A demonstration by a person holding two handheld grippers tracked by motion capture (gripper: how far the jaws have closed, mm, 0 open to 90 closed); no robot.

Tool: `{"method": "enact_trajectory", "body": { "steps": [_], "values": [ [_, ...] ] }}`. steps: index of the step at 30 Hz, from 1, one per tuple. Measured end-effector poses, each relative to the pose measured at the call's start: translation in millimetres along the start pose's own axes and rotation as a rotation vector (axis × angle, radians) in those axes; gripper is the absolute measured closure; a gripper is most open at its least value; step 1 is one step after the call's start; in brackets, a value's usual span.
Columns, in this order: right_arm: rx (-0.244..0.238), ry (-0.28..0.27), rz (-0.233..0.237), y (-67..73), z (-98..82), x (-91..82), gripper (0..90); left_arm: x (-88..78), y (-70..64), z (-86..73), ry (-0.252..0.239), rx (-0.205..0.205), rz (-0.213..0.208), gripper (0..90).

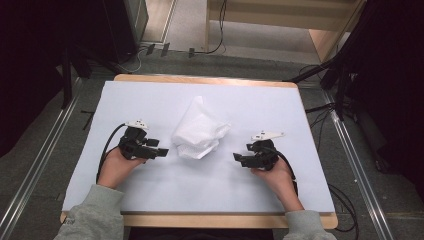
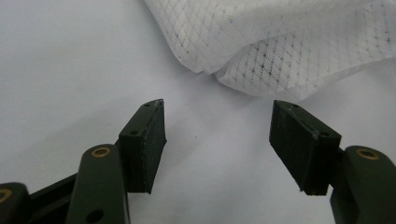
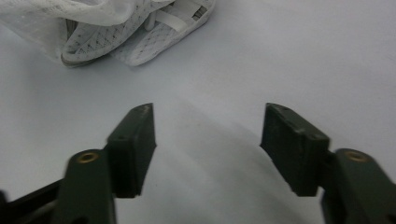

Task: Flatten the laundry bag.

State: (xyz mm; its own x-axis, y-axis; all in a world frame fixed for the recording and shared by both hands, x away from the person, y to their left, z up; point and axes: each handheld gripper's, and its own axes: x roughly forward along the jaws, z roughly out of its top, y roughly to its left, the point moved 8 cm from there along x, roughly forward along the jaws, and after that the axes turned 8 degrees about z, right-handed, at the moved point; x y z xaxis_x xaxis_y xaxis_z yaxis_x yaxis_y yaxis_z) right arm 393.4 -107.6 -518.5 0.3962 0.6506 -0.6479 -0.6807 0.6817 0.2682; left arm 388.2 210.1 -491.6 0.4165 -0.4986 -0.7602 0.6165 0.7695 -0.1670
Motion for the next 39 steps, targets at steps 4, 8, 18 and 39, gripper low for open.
{"method": "enact_trajectory", "body": {
  "steps": [4, 8, 18, 39],
  "values": [
    [0.002, -0.010, 0.007, 0.4, 2.8, -3.1, 46.5, -0.1, 0.4, -0.3, 0.001, -0.001, 0.000, 37.1],
    [0.037, -0.024, 0.013, 0.7, 5.8, -6.5, 52.9, -0.3, 0.3, -0.5, 0.004, -0.004, 0.003, 37.1],
    [-0.025, -0.016, 0.029, 7.8, 9.1, -3.9, 52.9, -2.3, 2.1, -0.5, 0.003, -0.012, 0.005, 37.0],
    [-0.015, 0.024, 0.095, 13.5, 30.3, 13.9, 88.0, -5.4, 2.2, -1.0, -0.004, -0.009, 0.010, 36.9]
  ]
}}
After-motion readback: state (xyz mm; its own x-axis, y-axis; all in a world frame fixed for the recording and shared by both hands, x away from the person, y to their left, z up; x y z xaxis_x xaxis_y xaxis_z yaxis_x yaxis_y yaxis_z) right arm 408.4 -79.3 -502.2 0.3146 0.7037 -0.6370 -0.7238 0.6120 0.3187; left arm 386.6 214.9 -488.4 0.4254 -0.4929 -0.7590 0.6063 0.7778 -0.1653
